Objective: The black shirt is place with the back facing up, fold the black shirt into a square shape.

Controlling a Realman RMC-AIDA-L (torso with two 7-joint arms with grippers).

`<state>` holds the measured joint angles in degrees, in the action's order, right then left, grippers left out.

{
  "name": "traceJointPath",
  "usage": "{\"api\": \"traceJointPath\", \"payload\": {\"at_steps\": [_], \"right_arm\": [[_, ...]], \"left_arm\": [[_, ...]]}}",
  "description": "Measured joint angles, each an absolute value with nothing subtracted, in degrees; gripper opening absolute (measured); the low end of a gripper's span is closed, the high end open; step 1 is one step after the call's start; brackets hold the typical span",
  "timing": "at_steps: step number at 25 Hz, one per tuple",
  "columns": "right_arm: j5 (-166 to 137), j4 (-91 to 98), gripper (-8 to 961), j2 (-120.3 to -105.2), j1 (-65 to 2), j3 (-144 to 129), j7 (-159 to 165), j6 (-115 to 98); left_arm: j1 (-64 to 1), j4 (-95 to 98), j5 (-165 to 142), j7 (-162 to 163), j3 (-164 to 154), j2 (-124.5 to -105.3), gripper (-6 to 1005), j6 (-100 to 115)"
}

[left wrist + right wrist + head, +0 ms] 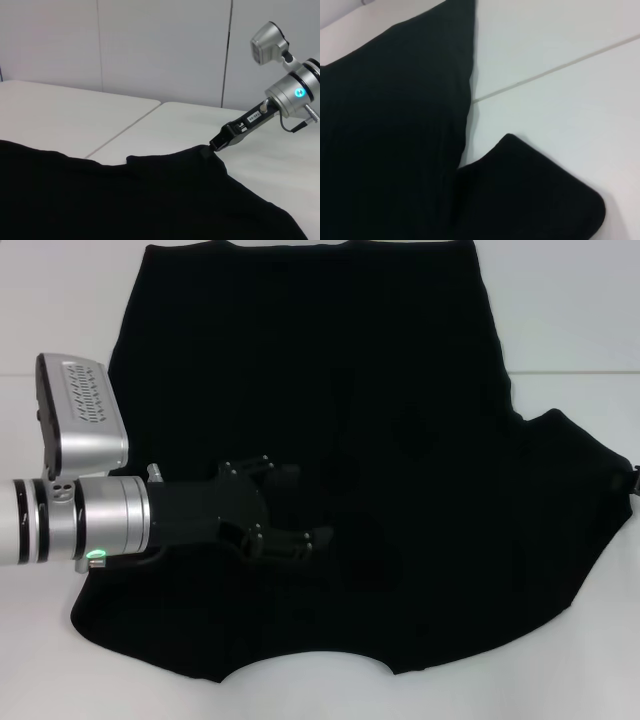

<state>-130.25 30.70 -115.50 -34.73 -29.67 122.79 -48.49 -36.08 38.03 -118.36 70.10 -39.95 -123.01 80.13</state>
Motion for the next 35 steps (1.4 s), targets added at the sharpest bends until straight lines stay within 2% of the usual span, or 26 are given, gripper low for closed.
{"api": "traceJointPath", "payload": {"at_steps": [15, 24, 35], "right_arm": [[-123.9, 31.0, 10, -115.83, -36.0, -30.1, 118.4, -52.1], [-123.6, 30.5, 11, -115.89, -41.4, -35.7, 118.3, -58.5], [-123.8, 30.4, 11, -116.83, -47.0, -45.1, 123.8, -60.7]], "left_arm": [[-36.2, 38.1, -118.2, 70.3, -40.0, -123.05, 949, 79.7], [-36.1, 38.0, -118.4, 70.4, -40.0, -123.05, 949, 79.7], [-36.1, 37.9, -118.6, 70.4, -40.0, -123.05, 950, 79.7]]}}
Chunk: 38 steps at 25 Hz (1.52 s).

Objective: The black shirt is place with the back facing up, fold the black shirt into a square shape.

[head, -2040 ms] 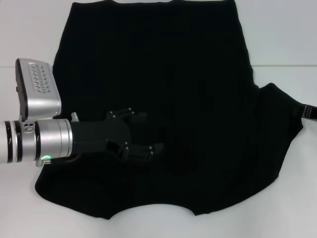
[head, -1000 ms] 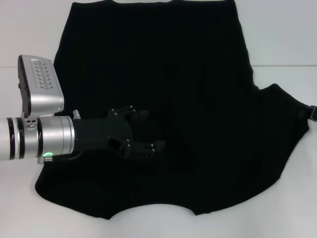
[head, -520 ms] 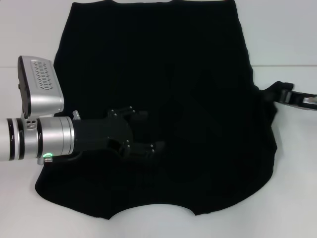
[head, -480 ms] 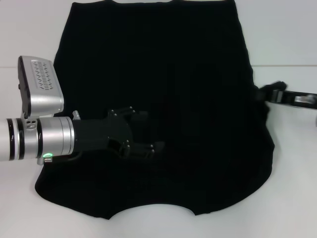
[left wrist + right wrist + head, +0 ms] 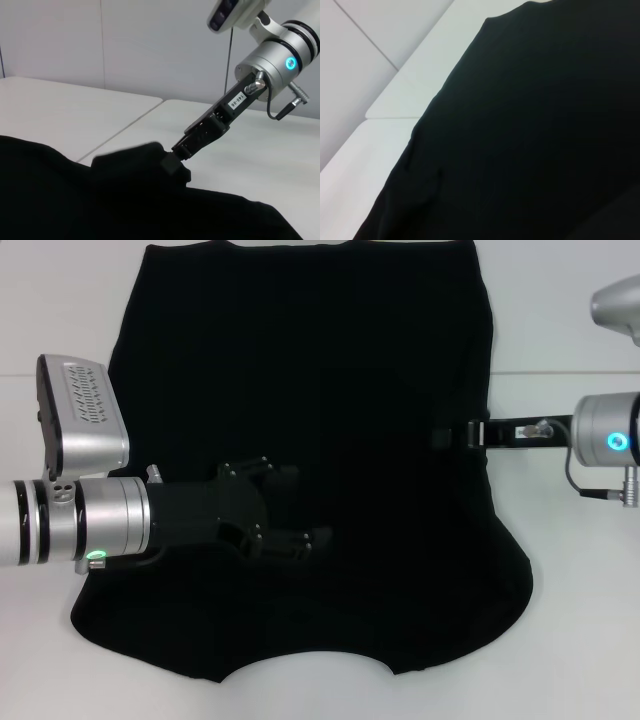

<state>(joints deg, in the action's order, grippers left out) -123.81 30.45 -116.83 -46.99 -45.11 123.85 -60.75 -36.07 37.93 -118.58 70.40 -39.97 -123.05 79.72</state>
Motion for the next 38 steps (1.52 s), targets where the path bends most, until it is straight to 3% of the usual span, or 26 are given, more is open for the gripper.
{"api": "traceJointPath", "payload": {"at_steps": [13, 19, 27, 38], "right_arm": [[-124.1, 30.5, 94, -116.42, -47.8, -50.6, 127.8, -60.7], [-126.3, 30.4, 332, -116.01, -48.6, -53.6, 130.4, -60.8], [-127.1, 30.3, 570, -115.91, -48.3, -53.4, 130.9, -60.0], [-127.1, 30.4, 545, -115.58, -46.9, -50.5, 131.5, -55.0]], "left_arm": [[-35.8, 37.8, -118.5, 70.4, -39.9, -123.05, 950, 79.2], [-36.0, 37.6, -118.5, 70.4, -40.0, -123.12, 950, 79.0], [-36.1, 37.5, -118.7, 70.4, -40.0, -123.29, 949, 78.8], [-36.0, 37.0, -118.7, 70.4, -40.0, -123.48, 950, 78.2]]}}
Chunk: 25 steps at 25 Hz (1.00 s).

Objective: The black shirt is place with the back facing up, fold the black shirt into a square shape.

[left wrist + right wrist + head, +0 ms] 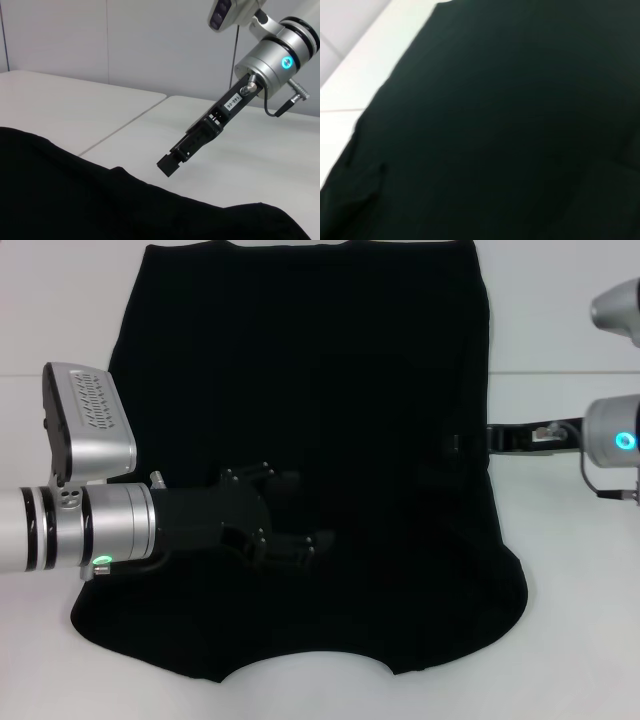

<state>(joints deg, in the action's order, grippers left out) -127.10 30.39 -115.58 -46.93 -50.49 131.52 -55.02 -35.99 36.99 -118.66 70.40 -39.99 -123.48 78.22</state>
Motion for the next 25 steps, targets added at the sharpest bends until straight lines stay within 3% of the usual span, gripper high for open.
{"api": "traceJointPath", "payload": {"at_steps": [9, 25], "right_arm": [[-127.1, 29.2, 545, -114.92, -45.1, -50.4, 135.2, -54.3], [-126.7, 24.4, 545, -117.28, -46.3, -50.6, 135.3, -48.5]], "left_arm": [[-36.3, 37.0, -118.7, 70.3, -40.0, -123.49, 949, 78.0], [-36.4, 37.0, -118.6, 70.3, -40.0, -123.32, 949, 76.7]]}}
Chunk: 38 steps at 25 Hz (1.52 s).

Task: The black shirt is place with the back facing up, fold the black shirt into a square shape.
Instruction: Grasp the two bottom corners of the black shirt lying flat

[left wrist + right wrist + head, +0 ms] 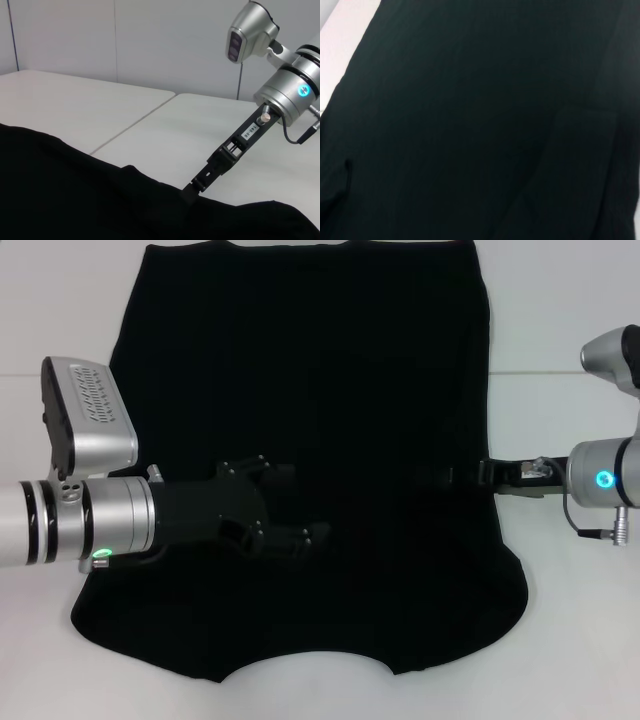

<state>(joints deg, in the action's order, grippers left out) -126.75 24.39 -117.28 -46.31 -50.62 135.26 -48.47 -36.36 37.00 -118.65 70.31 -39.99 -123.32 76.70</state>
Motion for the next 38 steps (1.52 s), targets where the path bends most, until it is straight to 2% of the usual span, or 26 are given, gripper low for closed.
{"api": "traceJointPath", "payload": {"at_steps": [14, 33, 38], "right_arm": [[-126.3, 21.6, 545, -119.50, -48.0, -50.4, 135.3, -42.8], [-117.1, 22.1, 546, -119.79, -53.1, -51.0, 127.2, -49.0], [-117.4, 22.1, 546, -119.26, -53.5, -51.7, 127.4, -49.3]], "left_arm": [[-35.6, 37.3, -118.3, 70.3, -39.6, -123.44, 949, 76.7], [-35.3, 37.3, -118.2, 70.3, -39.4, -123.49, 949, 76.7], [-35.3, 37.3, -118.2, 70.3, -39.4, -123.48, 950, 76.7]]}}
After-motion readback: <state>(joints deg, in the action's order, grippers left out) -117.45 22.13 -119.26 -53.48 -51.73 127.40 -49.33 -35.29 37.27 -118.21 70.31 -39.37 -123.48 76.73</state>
